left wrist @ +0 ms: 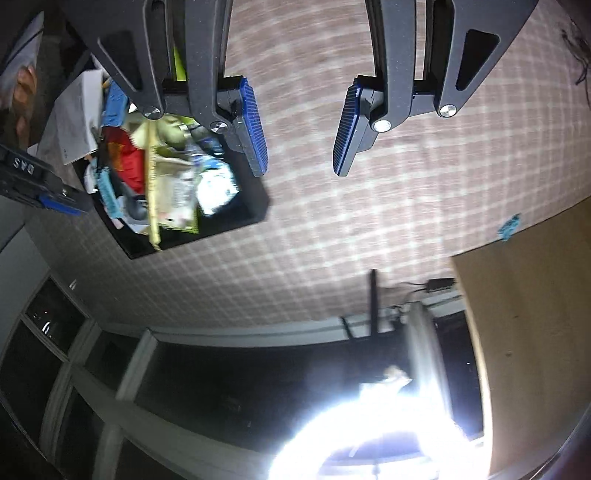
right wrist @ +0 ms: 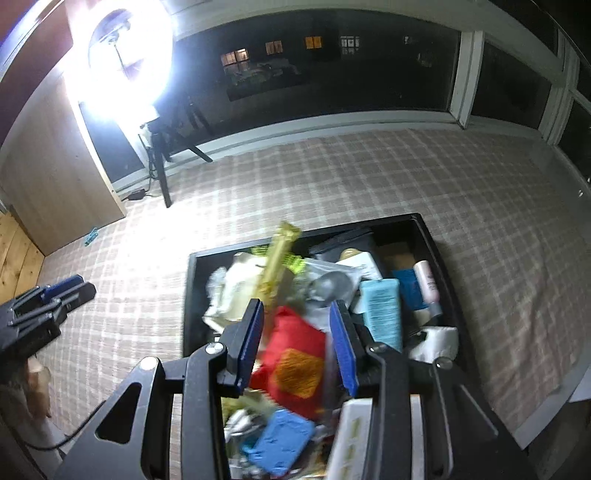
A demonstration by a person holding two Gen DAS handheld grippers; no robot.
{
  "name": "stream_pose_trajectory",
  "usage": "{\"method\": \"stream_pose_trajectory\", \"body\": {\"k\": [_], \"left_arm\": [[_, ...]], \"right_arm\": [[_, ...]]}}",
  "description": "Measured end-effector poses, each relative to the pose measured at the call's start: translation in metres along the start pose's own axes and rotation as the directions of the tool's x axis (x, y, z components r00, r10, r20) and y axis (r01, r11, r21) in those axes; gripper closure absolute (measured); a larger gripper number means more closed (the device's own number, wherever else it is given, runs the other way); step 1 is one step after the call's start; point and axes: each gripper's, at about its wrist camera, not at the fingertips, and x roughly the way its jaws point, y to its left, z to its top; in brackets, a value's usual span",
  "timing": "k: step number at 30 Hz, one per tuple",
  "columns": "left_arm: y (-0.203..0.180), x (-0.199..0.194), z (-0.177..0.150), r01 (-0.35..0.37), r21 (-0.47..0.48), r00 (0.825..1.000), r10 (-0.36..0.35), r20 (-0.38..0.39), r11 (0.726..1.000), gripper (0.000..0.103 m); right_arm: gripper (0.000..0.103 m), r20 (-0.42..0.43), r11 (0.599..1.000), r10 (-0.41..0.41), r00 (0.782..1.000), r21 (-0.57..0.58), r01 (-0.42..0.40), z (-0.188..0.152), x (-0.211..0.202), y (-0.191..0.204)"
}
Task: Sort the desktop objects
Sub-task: 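Move the open left gripper toward the blue clothespin on the cloth, then close the left gripper on the blue clothespin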
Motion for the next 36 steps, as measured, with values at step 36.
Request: {"method": "stream_pose_trajectory", "body": {"k": [36], "left_arm": [[0.34, 0.114, 0.03, -0.088, -0.041, 0.991, 0.083, -0.102, 0.995, 0.066]], "right_arm": [[0.039, -0.074, 0.993, -0.12, 0.99, 0.001, 0.12, -0.017, 0.042, 0.154]]}}
